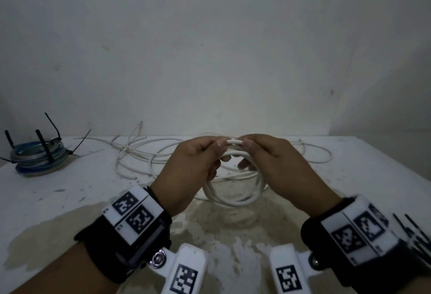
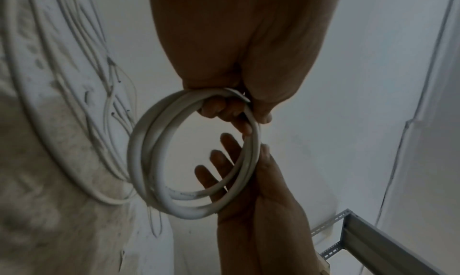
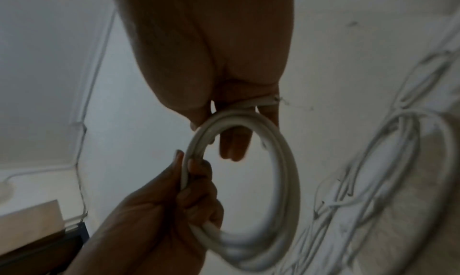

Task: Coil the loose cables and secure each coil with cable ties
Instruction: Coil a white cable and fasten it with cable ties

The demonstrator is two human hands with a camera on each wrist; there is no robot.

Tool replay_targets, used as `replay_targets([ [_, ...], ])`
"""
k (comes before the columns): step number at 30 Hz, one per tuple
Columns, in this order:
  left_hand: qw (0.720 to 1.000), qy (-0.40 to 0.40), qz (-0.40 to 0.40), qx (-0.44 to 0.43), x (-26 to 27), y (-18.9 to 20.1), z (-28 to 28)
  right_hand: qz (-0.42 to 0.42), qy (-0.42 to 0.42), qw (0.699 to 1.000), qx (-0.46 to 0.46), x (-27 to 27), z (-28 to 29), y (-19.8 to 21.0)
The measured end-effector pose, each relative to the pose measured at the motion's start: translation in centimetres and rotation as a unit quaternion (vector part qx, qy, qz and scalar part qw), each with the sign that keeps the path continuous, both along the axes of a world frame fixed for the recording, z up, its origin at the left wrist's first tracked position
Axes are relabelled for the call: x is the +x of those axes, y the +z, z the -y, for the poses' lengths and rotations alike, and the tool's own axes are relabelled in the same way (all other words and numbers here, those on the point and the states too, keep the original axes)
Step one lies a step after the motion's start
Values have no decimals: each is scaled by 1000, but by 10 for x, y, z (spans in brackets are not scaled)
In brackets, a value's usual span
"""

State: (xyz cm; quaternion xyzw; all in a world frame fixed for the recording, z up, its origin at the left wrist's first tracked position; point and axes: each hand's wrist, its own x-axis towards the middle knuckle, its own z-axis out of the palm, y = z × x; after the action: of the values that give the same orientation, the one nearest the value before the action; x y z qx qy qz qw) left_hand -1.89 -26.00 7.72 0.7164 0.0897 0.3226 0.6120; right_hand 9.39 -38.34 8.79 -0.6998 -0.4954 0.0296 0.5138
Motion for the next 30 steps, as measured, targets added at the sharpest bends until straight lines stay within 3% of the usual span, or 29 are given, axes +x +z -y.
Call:
replay_targets([
  [2,999,-3,21,-48,5,-7,6,-126,31,991,37,-4,2,-5],
  [3,997,-5,30,-72,8,-11,9,-148,36,987,45,-4,4,-8],
  [7,988,-37,41,-145,16,-22,19,-104,38,994,7,3,16,-19],
  [9,983,-63,31,-169,20,-27,24,-124,41,991,3,7,23,-24],
  [11,987,-72,-5,-142,23,-30,25,-133,44,990,8,10,32,-28],
  [15,993,-6,-85,77,35,-33,24,-5,15,996,-89,11,47,-36],
  [17,988,-42,-101,110,40,-32,32,-1,0,996,-94,8,51,-41],
  [20,988,-77,-98,96,48,-34,51,-11,-51,998,-47,9,59,-45],
  [24,992,-85,-73,-62,61,-43,68,-15,-121,992,-4,16,70,-49],
  [26,990,-107,-66,-64,63,-50,74,-25,-134,991,8,19,77,-51],
  [30,990,-121,-77,-7,61,-62,79,-142,-116,983,7,24,89,-60],
])
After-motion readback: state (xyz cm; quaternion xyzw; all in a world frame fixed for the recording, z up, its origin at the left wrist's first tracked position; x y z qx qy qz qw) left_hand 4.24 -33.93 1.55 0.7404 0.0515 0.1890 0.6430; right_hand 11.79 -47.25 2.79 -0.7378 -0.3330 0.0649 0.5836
